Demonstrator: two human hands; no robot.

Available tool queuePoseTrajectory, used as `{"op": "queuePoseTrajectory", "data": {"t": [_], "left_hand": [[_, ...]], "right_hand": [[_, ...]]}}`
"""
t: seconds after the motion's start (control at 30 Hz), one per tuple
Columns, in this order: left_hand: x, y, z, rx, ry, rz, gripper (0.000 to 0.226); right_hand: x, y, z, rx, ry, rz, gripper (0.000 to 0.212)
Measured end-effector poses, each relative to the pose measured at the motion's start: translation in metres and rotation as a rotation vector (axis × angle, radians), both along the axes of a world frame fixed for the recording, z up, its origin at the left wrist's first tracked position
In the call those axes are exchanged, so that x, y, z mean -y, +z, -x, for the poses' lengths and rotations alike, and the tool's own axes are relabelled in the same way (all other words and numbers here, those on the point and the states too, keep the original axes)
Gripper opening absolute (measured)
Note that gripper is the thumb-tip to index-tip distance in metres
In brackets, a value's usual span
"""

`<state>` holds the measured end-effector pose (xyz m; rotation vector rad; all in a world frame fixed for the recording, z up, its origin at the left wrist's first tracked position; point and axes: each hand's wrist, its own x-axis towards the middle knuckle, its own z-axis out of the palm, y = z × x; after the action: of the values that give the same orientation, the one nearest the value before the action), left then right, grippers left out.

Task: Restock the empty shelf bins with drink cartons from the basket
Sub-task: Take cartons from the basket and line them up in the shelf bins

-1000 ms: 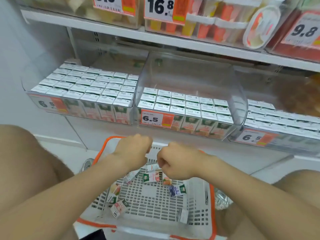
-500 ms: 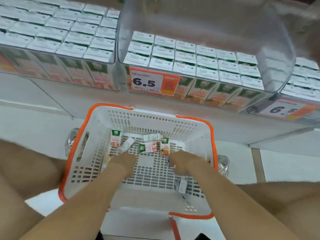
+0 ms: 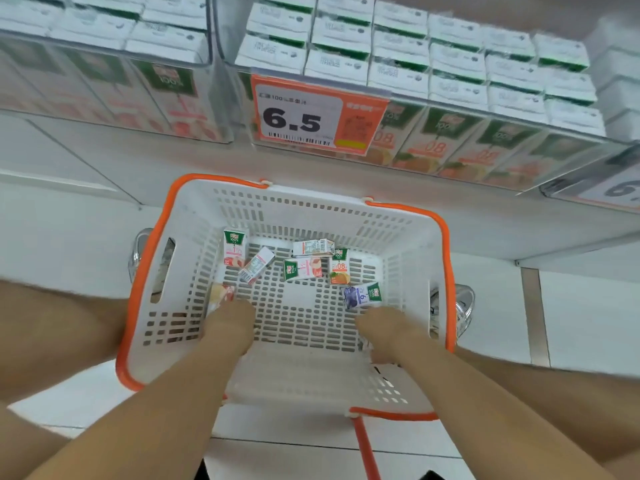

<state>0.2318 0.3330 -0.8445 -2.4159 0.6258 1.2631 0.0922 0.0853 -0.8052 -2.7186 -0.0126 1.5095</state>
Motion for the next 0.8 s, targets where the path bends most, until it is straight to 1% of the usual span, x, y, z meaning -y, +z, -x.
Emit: {"op": "queuePoseTrajectory", "data": {"t": [0.1, 0.17, 0.23, 0.3, 0.37, 0.43, 0.5, 0.57, 0.67, 0.7, 0.8], "left_hand": [[0.000, 0.009, -0.009, -0.008, 0.027, 0.060, 0.038], [0.001, 0.016, -0.021, -0.048, 0.132, 0.142, 0.048], [0.004, 0.026, -0.033, -0.095, 0.296, 0.289, 0.054], [0.006, 0.044, -0.041, -0.129, 0.446, 0.491, 0.053], [0.007, 0.071, -0.046, -0.170, 0.525, 0.681, 0.053], [0.011, 0.100, -0.048, -0.242, 0.522, 0.811, 0.057], [0.016, 0.127, -0.048, -0.313, 0.514, 0.895, 0.055], [0.018, 0.153, -0.044, -0.339, 0.528, 0.979, 0.045], [0.022, 0.188, -0.034, -0.363, 0.627, 1.074, 0.024], [0.024, 0.200, -0.031, -0.384, 0.656, 1.082, 0.021], [0.029, 0.233, -0.023, -0.446, 0.726, 1.076, 0.034]], "right_hand": [[0.007, 0.008, -0.014, 0.081, -0.196, -0.079, 0.040], [0.010, 0.019, -0.028, 0.128, -0.321, -0.174, 0.059], [0.013, 0.036, -0.043, 0.170, -0.397, -0.273, 0.074], [0.017, 0.056, -0.055, 0.232, -0.429, -0.338, 0.069], [0.019, 0.075, -0.061, 0.272, -0.461, -0.395, 0.061], [0.020, 0.096, -0.062, 0.302, -0.481, -0.438, 0.058], [0.019, 0.118, -0.061, 0.333, -0.484, -0.465, 0.052], [0.018, 0.142, -0.059, 0.400, -0.472, -0.480, 0.044], [0.012, 0.186, -0.056, 0.538, -0.411, -0.428, 0.028], [0.011, 0.198, -0.055, 0.578, -0.394, -0.405, 0.029], [0.012, 0.231, -0.050, 0.740, -0.353, -0.355, 0.055]]}}
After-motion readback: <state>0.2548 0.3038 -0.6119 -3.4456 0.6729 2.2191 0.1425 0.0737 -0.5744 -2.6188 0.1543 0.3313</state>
